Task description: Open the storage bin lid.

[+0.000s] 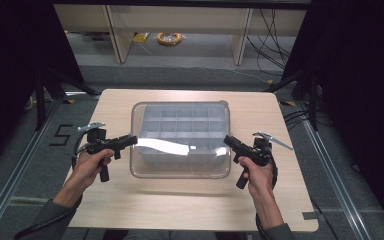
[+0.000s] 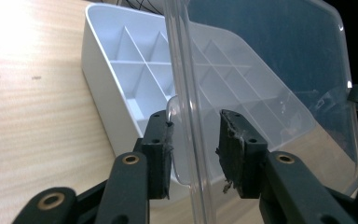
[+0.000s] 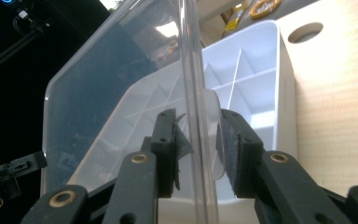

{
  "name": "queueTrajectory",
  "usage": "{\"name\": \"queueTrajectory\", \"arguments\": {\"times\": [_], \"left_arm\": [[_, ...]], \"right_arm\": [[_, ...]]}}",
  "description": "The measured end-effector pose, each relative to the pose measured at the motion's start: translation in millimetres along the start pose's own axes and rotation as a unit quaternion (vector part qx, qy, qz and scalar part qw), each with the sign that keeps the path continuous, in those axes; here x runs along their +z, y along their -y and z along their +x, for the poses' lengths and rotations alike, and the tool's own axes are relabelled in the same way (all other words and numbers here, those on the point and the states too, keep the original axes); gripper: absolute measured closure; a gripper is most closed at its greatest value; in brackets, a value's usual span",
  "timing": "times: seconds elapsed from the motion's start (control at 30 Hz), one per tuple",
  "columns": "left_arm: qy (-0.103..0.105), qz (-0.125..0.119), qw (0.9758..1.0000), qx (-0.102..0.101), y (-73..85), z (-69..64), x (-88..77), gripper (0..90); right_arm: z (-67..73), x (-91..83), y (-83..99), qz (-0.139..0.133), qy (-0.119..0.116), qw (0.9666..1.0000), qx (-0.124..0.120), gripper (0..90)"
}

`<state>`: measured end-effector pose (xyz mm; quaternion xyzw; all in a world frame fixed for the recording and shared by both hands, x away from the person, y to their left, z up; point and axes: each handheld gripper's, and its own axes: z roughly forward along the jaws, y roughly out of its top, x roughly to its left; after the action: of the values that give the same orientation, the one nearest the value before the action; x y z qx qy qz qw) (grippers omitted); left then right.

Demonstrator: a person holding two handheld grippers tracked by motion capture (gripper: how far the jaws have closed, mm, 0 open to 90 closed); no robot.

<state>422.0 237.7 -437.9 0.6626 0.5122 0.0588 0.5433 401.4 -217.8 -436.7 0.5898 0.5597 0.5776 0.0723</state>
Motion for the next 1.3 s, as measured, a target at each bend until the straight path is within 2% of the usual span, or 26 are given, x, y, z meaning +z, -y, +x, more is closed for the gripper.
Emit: {"name": "queueTrajectory", "arguments": {"times": [0.03, 0.07, 0.13, 0.23, 0.27, 0.3, 0.33, 0.37, 0.4, 0.43, 0.5, 0.63, 0.67, 0.77, 0.8, 0.9, 0.93, 1.0, 1.07, 1.17, 1.27, 1.3], "left_arm": [[0.0, 0.0, 1.0, 0.0, 0.0, 0.0, 0.0, 63.4], [0.002, 0.003, 1.0, -0.001, 2.4, 0.2, -1.1, 63.4], [0.004, 0.001, 1.0, 0.0, 2.6, -0.3, -2.7, 63.5], [0.0, 0.001, 1.0, 0.004, 3.7, -3.2, -5.3, 63.3], [0.001, 0.002, 1.0, 0.009, 6.2, -5.1, -8.4, 63.3], [0.001, 0.002, 1.0, 0.009, 6.2, -5.1, -8.4, 63.5], [0.002, 0.003, 1.0, 0.003, 10.2, -6.4, -11.0, 63.7], [0.005, 0.004, 1.0, 0.001, 13.0, -7.1, -12.0, 63.8], [0.005, 0.005, 1.0, 0.001, 16.1, -8.0, -13.1, 63.7], [0.006, 0.006, 1.0, 0.003, 18.7, -8.7, -14.3, 63.7], [0.011, 0.009, 0.9999, 0.001, 20.8, -8.8, -15.3, 64.0], [0.014, 0.015, 0.9998, 0.003, 31.0, -11.8, -18.2, 64.0], [0.013, 0.017, 0.9998, 0.004, 36.4, -12.8, -20.7, 64.0], [0.016, 0.015, 0.9998, -0.001, 43.3, -13.5, -22.0, 64.2], [0.02, 0.021, 0.9996, 0.002, 49.7, -14.3, -24.1, 64.0], [0.02, 0.024, 0.9995, -0.003, 56.0, -14.8, -26.3, 64.1], [0.015, 0.032, 0.9994, -0.005, 62.5, -15.3, -27.4, 64.0], [0.018, 0.036, 0.9992, -0.004, 68.6, -14.5, -28.4, 64.0], [0.014, 0.037, 0.9992, -0.003, 72.4, -14.2, -29.4, 64.0], [0.01, 0.039, 0.9992, -0.006, 75.8, -13.8, -30.8, 63.9], [0.011, 0.041, 0.9991, -0.004, 79.1, -14.8, -36.5, 64.1], [0.01, 0.038, 0.9992, -0.001, 80.0, -15.4, -36.9, 63.9]], "right_arm": [[0.0, 0.0, 0.0, 0.0, 0.0, 1.0, 0.0, 68.8], [1.5, -2.3, 2.8, 0.006, -0.002, 0.9998, 0.018, 68.9], [0.0, -3.7, 4.7, 0.003, -0.007, 0.9999, 0.01, 68.9], [-0.4, -6.1, 8.1, 0.005, 0.001, 1.0, -0.004, 68.3], [2.2, -7.7, 9.5, 0.009, -0.003, 0.9999, 0.009, 68.2], [2.2, -7.7, 9.5, 0.009, -0.003, 0.9999, 0.009, 68.2], [2.5, -10.7, 12.7, 0.013, -0.005, 0.9997, 0.02, 68.2], [-0.2, -10.7, 13.6, 0.01, -0.001, 1.0, 0.001, 68.2], [-0.6, -11.6, 15.7, 0.01, -0.006, 0.9999, 0.007, 68.1], [-0.5, -13.0, 17.2, 0.012, 0.003, 0.9999, 0.002, 68.0], [-0.4, -14.7, 18.9, 0.016, 0.005, 0.9998, 0.008, 68.0], [-3.8, -19.7, 26.9, 0.016, -0.003, 0.9998, 0.013, 67.7], [-3.9, -23.5, 30.8, 0.022, 0.007, 0.9997, 0.01, 67.6], [-6.0, -26.3, 35.2, 0.022, 0.002, 0.9997, 0.006, 67.6], [-4.8, -29.5, 39.7, 0.023, 0.003, 0.9997, 0.011, 67.4], [-5.3, -32.5, 44.1, 0.027, 0.009, 0.9996, 0.008, 67.4], [-6.2, -35.0, 49.4, 0.03, 0.006, 0.9995, 0.007, 67.4], [-6.7, -37.2, 53.0, 0.032, 0.008, 0.9994, 0.008, 67.4], [-6.6, -39.3, 56.8, 0.037, -0.001, 0.9992, 0.015, 67.4], [-6.1, -42.6, 59.8, 0.043, 0.007, 0.999, 0.006, 67.4], [-4.5, -43.7, 68.4, 0.053, 0.005, 0.9986, 0.009, 67.1], [-5.1, -44.0, 70.1, 0.052, -0.002, 0.9986, 0.013, 66.6]]}}
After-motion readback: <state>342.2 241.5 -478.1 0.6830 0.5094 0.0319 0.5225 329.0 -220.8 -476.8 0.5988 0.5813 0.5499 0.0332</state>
